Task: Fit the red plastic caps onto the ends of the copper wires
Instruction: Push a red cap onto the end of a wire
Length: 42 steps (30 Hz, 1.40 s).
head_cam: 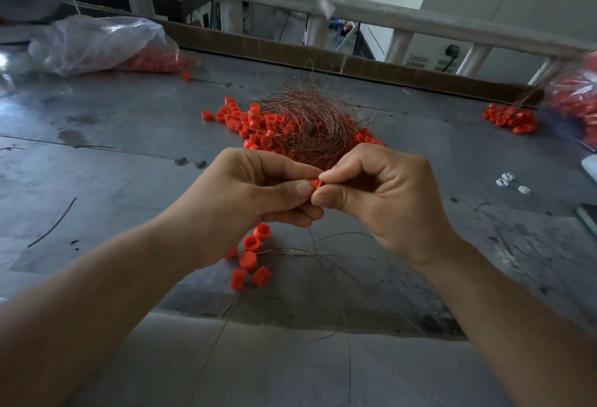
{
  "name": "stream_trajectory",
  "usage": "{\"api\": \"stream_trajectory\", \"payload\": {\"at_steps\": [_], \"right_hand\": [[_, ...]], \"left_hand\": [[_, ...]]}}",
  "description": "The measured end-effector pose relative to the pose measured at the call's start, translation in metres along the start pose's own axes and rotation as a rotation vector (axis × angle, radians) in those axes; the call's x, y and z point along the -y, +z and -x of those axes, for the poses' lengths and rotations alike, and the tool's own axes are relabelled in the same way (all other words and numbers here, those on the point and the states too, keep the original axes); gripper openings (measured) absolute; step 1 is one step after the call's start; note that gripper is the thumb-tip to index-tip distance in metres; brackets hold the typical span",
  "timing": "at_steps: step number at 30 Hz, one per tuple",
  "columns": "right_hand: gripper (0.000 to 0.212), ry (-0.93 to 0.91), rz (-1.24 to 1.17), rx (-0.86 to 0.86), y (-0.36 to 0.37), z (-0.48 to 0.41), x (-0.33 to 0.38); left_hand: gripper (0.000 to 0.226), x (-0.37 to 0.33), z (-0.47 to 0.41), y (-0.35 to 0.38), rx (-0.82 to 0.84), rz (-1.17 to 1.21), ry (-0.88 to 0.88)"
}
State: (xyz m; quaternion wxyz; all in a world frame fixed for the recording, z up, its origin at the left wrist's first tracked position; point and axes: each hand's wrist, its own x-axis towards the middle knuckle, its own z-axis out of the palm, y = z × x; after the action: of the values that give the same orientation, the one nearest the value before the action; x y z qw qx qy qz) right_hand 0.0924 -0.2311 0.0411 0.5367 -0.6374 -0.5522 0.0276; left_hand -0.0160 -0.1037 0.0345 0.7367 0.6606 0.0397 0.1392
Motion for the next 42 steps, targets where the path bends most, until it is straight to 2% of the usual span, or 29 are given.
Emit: {"api": "stream_trajectory", "payload": {"at_steps": [3,5,8,11,14,17,21,26,34,38,42], "right_hand": [[0.023,0.054,-0.048,0.055,-0.003,-0.001,0.000],[0.030,0.071,0.015,0.144,-0.006,-0.003,0.000],[0.019,0.020,0.174,0.243,-0.006,-0.004,0.001],[0.013,-0.035,0.222,0.222,-0.004,-0.001,0.005],[0.012,-0.071,0.308,0.231,0.002,0.002,0.007],[0.015,-0.073,0.381,0.254,0.007,0.004,0.003],[0.015,-0.066,0.378,0.254,0.007,0.003,0.003],[0.010,-0.100,0.351,0.223,0.006,0.003,0.006],[0.009,-0.110,0.283,0.190,0.004,0.003,0.005],[0.007,-0.146,0.197,0.160,0.001,0.000,0.007],[0.013,-0.084,0.099,0.116,-0.005,-0.001,0.006]], "left_hand": [[0.024,-0.001,0.000,-0.002,0.034,0.023,-0.003],[0.030,-0.001,0.000,-0.004,0.056,0.045,-0.015],[0.045,0.000,0.000,-0.004,0.083,0.072,-0.035],[0.048,0.000,0.002,-0.004,0.093,0.074,-0.009],[0.065,0.001,0.005,-0.002,0.094,-0.178,0.094],[0.067,0.004,0.005,0.000,0.046,-0.371,0.134],[0.070,0.004,0.005,0.001,0.047,-0.402,0.151],[0.070,0.002,0.007,0.005,0.027,-0.284,0.173],[0.060,-0.004,0.010,0.014,-0.021,-0.208,0.185],[0.069,-0.005,0.009,0.011,-0.051,-0.188,0.205],[0.072,-0.007,0.008,0.008,-0.010,-0.171,0.197]]}}
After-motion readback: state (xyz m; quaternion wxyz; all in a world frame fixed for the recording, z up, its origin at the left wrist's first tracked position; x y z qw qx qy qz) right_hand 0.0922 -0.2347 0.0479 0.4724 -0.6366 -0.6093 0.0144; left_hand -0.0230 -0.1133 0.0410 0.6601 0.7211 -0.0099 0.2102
